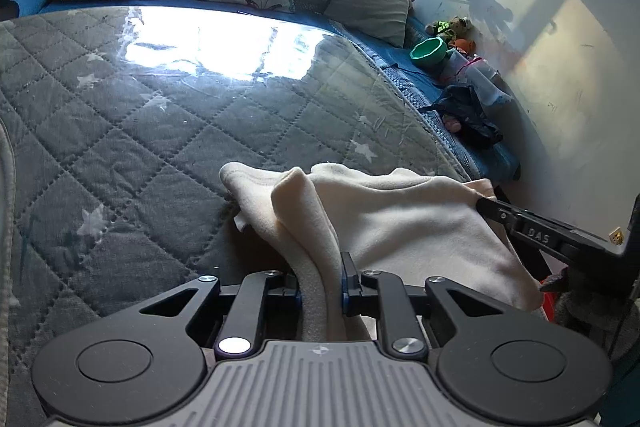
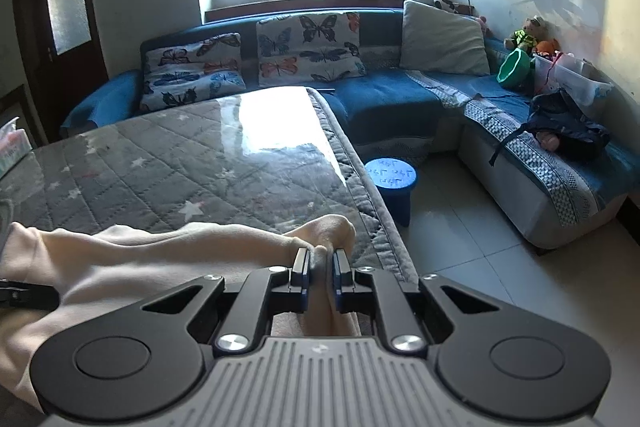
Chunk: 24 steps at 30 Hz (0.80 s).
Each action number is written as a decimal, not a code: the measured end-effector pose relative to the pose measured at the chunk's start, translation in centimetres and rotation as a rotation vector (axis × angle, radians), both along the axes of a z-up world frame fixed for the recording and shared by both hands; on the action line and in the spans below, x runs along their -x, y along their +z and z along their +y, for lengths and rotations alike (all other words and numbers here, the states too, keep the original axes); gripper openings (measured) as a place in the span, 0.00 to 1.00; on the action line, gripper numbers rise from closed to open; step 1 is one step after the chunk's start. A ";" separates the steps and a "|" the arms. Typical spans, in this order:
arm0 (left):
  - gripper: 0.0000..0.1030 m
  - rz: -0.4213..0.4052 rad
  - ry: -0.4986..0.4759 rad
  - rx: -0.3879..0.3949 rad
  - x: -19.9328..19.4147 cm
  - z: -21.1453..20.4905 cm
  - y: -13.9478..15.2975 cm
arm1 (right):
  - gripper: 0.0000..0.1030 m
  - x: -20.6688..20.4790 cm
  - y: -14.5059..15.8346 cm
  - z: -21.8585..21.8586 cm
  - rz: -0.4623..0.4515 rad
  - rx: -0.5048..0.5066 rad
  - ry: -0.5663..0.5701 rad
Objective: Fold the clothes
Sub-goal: 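Lift the sweatshirt with both grippers and carry it across the table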
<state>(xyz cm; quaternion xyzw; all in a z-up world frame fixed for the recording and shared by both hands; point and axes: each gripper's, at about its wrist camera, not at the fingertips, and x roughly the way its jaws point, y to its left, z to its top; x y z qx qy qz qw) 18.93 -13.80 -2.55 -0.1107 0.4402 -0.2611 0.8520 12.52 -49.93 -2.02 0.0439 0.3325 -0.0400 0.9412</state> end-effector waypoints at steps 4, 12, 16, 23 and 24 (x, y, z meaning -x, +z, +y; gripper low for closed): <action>0.24 -0.010 0.004 -0.007 0.2 0.2 0.1 | 0.15 -0.2 -0.3 -0.1 0.014 0.001 -0.008; 0.41 -0.046 0.042 -0.043 0.6 1.2 0.6 | 0.19 1.9 0.9 -0.7 -0.003 0.013 0.004; 0.42 -0.047 0.082 -0.055 0.4 2.1 0.7 | 0.19 4.6 1.4 -0.1 -0.030 0.009 0.053; 0.42 -0.056 0.138 -0.074 0.3 3.1 0.7 | 0.19 7.9 0.9 0.9 -0.027 -0.001 0.112; 0.41 -0.063 0.140 -0.082 0.3 3.2 0.7 | 0.19 8.0 0.6 0.8 -0.020 0.000 0.108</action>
